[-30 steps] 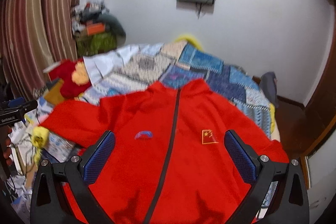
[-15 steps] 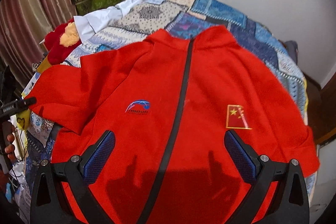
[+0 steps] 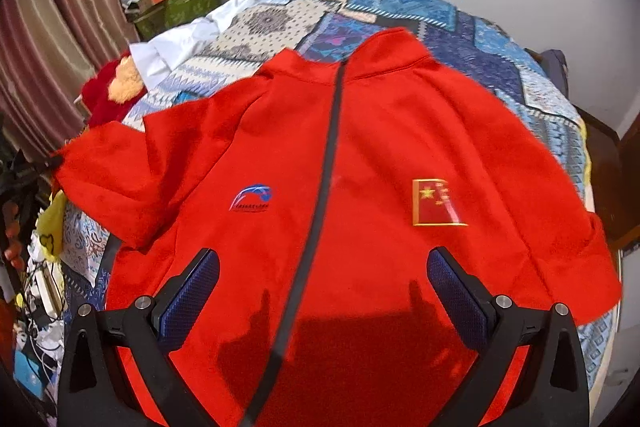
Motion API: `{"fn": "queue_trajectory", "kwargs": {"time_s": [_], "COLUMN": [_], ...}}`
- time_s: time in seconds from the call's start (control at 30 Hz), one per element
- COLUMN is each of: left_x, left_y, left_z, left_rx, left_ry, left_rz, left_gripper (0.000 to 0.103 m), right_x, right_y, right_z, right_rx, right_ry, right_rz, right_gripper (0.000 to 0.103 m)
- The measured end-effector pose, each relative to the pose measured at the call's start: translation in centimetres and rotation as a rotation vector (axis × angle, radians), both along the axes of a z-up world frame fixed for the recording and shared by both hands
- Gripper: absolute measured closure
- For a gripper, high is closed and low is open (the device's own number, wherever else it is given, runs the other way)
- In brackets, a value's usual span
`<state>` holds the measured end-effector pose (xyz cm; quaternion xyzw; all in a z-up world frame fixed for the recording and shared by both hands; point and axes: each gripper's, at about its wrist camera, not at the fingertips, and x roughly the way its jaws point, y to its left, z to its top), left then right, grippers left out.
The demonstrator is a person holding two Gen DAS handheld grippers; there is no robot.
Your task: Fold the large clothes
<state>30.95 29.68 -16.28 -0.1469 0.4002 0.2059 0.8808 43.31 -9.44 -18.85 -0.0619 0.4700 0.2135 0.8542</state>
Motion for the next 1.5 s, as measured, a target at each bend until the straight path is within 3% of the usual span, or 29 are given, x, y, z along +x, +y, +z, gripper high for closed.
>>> {"fn": "queue_trajectory", "kwargs": {"time_s": [0.17,0.33,0.5,0.73,0.8,0.87,0.9,0.93,1.03,1.1,1.23,1.37,1.5], "left_x": [2.7,6.0,8.9,9.9,9.4,8.5,8.2,7.7,6.1,5.2,4.1,3.7,3.4], "left_y": [-5.7,-13.6,-20.4,-26.8,-27.6,-27.7,-27.4,-27.0,-24.5,-21.8,-15.4,-9.7,-6.9], "left_z": [4.9,4.9,-0.1,-9.2,-10.2,-9.7,-9.3,-8.5,-5.7,-3.9,-3.4,-6.6,-9.9], "left_rx": [0.052,0.074,0.024,-0.060,-0.062,-0.073,-0.085,-0.097,-0.112,-0.107,-0.122,-0.223,-0.334], "left_ry": [-0.097,-0.099,0.006,0.229,0.263,0.269,0.261,0.243,0.158,0.107,0.086,0.160,0.188], "left_rz": [-0.133,-0.297,-0.427,-0.564,-0.594,-0.623,-0.632,-0.633,-0.585,-0.532,-0.380,-0.263,-0.207], "left_gripper": [0.096,0.096,0.096,0.096,0.088,0.075,0.064,0.051,0.026,0.018,0.016,0.016,0.027], "right_x": [-0.1,-0.8,-1.6,-2.3,-2.4,-2.3,-2.3,-2.2,-1.9,-1.6,-1.2,-0.6,-0.1], "right_y": [-2.5,-5.3,-8.2,-11.9,-12.7,-13.1,-13.3,-13.3,-12.8,-12.3,-10.3,-8.1,-6.4], "right_z": [2.1,4.3,5.3,5.1,4.7,4.2,3.9,3.7,3.3,3.2,3.0,2.4,1.6], "right_rx": [0.030,0.062,0.063,0.020,0.009,0.002,-0.002,-0.003,0.003,0.019,0.041,0.041,0.027], "right_ry": [-0.032,-0.065,-0.086,-0.076,-0.060,-0.050,-0.042,-0.036,-0.020,-0.010,-0.007,0.013,0.026], "right_rz": [-0.045,-0.090,-0.120,-0.162,-0.168,-0.172,-0.174,-0.175,-0.175,-0.168,-0.151,-0.131,-0.108], "right_gripper": [0.000,0.000,0.000,0.000,0.000,0.000,0.000,0.000,0.000,0.000,0.000,0.000,0.000]}}
